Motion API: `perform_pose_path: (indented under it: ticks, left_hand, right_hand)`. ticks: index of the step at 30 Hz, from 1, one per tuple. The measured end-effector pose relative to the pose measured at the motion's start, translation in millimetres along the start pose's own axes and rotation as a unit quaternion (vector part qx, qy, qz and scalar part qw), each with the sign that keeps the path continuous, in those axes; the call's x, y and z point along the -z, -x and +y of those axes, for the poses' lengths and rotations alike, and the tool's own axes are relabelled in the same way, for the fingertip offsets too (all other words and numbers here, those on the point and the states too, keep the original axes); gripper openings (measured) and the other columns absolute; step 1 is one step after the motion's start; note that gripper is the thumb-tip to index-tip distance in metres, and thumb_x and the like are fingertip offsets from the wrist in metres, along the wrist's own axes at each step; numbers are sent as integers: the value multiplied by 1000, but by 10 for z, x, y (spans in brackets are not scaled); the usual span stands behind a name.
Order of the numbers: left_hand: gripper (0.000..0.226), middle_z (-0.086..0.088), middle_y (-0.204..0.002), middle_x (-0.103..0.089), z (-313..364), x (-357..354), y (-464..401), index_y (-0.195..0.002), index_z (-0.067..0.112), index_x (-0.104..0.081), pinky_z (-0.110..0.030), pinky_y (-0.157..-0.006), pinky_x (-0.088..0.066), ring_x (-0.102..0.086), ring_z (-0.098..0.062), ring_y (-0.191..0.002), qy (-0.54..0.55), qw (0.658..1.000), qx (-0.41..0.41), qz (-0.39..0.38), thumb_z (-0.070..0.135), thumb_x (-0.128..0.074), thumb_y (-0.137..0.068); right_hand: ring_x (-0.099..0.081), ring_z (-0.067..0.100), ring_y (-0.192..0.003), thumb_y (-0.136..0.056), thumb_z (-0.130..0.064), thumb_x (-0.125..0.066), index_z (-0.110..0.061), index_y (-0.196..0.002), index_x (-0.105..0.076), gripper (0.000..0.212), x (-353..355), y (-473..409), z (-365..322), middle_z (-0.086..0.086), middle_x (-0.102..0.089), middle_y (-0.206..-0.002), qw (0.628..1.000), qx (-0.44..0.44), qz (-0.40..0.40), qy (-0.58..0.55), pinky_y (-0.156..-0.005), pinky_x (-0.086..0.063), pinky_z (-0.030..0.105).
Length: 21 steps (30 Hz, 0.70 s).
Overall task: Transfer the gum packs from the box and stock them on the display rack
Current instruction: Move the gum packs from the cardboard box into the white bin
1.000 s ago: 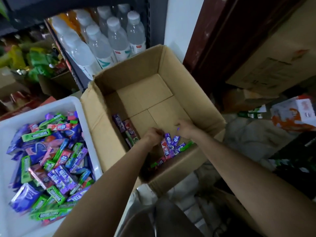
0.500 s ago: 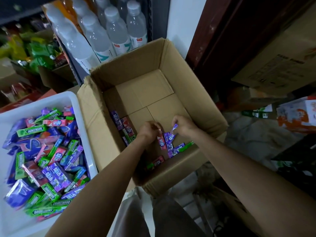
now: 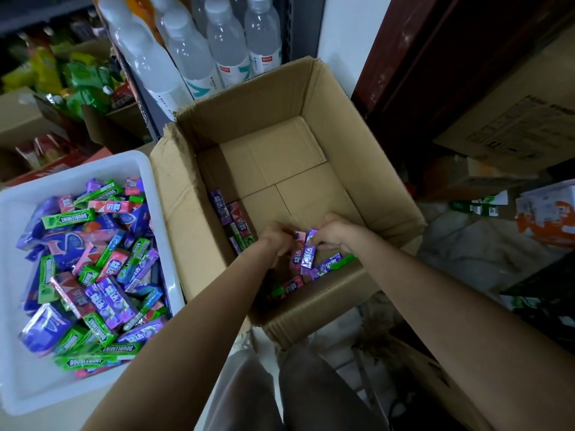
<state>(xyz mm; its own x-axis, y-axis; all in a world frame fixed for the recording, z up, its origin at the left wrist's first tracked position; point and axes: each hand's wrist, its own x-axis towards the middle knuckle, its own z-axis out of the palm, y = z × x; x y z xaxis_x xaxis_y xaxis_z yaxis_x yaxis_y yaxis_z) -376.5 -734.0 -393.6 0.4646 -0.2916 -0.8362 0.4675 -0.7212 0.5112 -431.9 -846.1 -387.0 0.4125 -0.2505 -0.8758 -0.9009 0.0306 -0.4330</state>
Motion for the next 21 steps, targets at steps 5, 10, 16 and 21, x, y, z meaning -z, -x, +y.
perform_pose_path:
  ticks: [5,10,16,21]
  left_hand:
    - [18,-7,-74,-57,69,26,64,-80,9,-56,-17,-43,-50,-56,-14,-64,117,992,-43,-8,-7,-61,-85]
    - [18,-7,-78,-58,191,102,143,-84,10,-51,-18,-51,-53,-58,-12,-68,202,975,-98,-7,-7,-53,-90]
    - [9,-5,-82,-60,273,252,303,-103,8,-52,-17,-55,-53,-62,-6,-63,225,961,-160,-23,4,-48,-96]
    - [33,-2,-80,-64,359,298,375,-106,17,-56,-28,-67,-46,-58,-11,-68,256,958,-113,-64,39,-33,-102]
  right_hand:
    - [-58,16,-89,-82,-3,-68,-7,-98,-48,26,83,48,-14,6,-60,-91,999,23,-4,-47,-74,-49,24]
    - [-58,11,-75,-88,-10,-63,-11,-99,-50,18,107,121,-89,4,-60,-87,988,90,-4,-124,-64,-48,22]
    - [-58,11,-67,-85,-8,-66,-12,-76,-52,17,40,196,-254,3,-60,-77,964,177,45,-192,-57,-50,20]
    - [-64,17,-61,-87,-22,-66,-9,-69,-58,23,-100,251,-530,10,-64,-71,955,217,94,-181,-54,-54,26]
